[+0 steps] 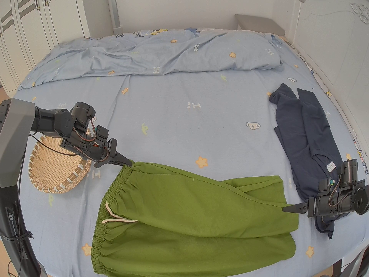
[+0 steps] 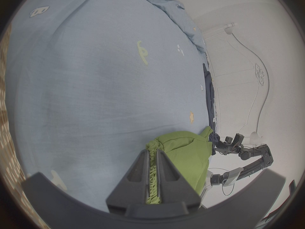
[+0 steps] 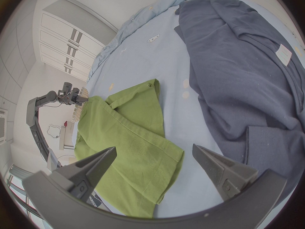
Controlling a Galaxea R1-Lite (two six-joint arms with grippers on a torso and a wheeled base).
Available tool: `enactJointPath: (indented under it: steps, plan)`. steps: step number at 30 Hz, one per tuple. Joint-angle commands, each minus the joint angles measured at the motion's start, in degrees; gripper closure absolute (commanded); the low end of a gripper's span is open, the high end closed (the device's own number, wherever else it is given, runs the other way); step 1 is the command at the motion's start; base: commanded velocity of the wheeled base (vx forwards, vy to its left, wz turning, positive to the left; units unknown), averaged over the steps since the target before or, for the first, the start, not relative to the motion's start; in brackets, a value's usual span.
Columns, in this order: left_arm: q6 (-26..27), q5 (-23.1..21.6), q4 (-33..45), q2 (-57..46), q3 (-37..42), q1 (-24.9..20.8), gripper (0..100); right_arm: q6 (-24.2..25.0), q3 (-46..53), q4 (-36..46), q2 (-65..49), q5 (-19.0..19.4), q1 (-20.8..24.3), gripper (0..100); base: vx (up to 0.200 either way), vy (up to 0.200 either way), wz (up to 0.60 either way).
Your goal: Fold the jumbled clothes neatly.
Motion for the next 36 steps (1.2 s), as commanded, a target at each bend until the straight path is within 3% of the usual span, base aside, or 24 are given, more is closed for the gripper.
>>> enactJointPath:
  steps: [1,16,22,25,27,28,36]
  plan:
    - [0.0,-0.1,0.0,-0.2,0.0,0.0,100,0.0,-0.1,-0.1,1.4,0.0,-0.2,100,0.000,0.000,0.00]
    - [0.0,0.0,0.0,-0.3,0.0,0.2,100,0.1,-0.1,-1.1,1.4,0.0,-0.5,100,0.000,0.000,0.00]
    - [-0.1,-0.1,0.0,-2.5,0.0,0.2,100,1.3,-3.2,0.1,-7.3,-2.5,0.2,100,0.000,0.000,0.00]
    - [-0.1,-0.1,-0.1,-4.5,0.6,0.4,100,2.0,-9.0,5.2,-11.4,-5.8,2.7,100,0.000,0.000,0.00]
    - [-0.1,-0.1,-0.1,-4.5,0.6,0.4,100,2.0,-9.0,5.2,-11.4,-5.8,2.7,100,0.000,0.000,0.00]
    - [-0.1,-0.1,-0.1,-5.6,0.8,1.1,100,2.0,-15.8,13.5,-14.9,-8.7,4.8,100,0.000,0.000,0.00]
    - [0.0,-0.1,-0.1,-5.8,0.8,1.8,100,2.1,-25.2,26.2,-24.6,-11.0,12.5,100,0.000,0.000,0.00]
